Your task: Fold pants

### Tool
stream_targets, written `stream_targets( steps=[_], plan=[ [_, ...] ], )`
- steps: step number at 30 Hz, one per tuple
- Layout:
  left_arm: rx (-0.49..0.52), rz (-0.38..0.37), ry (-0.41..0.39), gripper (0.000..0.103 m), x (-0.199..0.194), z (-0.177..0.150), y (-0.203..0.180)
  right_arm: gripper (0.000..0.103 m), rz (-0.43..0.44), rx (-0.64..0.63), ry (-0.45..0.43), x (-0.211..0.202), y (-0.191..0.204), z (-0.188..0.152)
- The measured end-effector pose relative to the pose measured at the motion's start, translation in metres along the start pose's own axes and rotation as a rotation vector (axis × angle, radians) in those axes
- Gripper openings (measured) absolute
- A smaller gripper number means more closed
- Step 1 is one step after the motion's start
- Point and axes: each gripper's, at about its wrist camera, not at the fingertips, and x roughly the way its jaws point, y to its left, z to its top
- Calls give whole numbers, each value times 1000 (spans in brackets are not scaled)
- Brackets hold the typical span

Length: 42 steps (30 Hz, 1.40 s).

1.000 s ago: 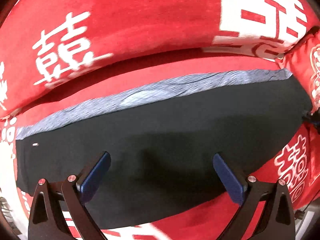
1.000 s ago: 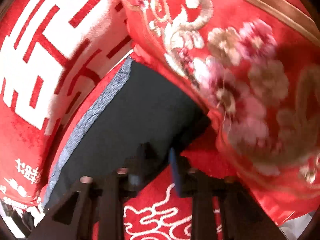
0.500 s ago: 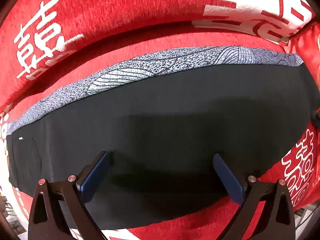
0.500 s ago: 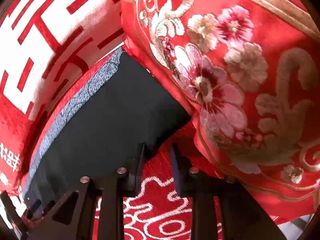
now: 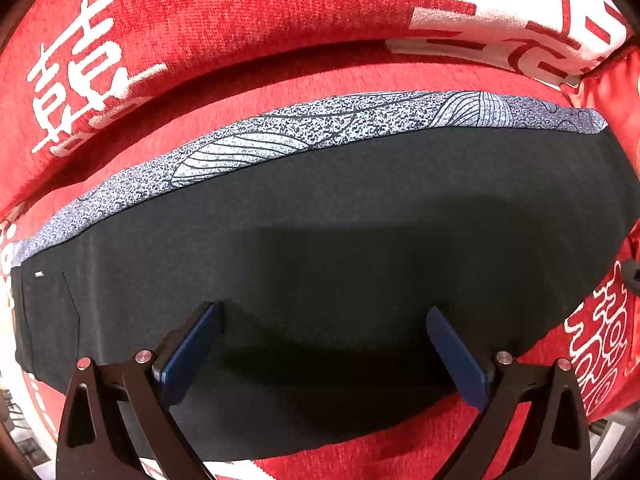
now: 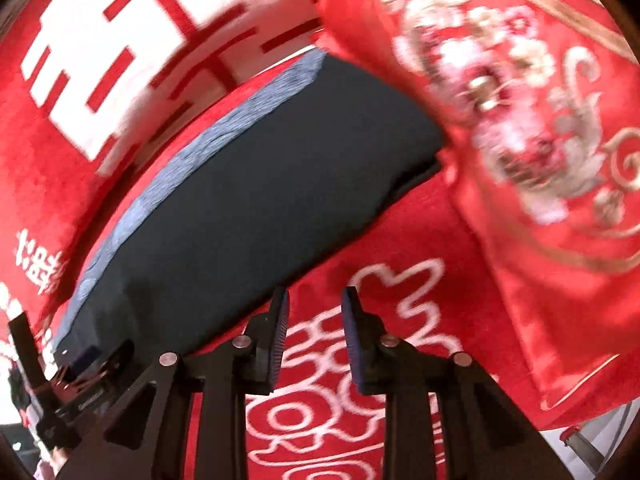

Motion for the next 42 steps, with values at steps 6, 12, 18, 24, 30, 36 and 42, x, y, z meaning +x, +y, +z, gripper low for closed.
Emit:
stream_targets(
  steps=[6,12,18,24,30,36,42],
  plan=[
    [-2,2,-2,103,-6,-8,6,29,69,27,19,7,0,-8],
    [-5,12,-1,103,-2,-7,8,49,135,92,19,9,-13,-9],
    [-13,23,13,103,1,-4,9,57,173,101,12,7,-18,-7],
    [0,36,19,103,-2,-5,6,58,228,130,-11,3,-26,3],
    [-6,27,25,103,0,-4,8,58,291,173,-48,1,-38,9],
    [-42,-15,48,103,8,-3,20,58,317,208,-77,2,-44,13],
    [-46,13,85,103,11,3,19,58,335,227,-94,3,-48,14]
  ],
)
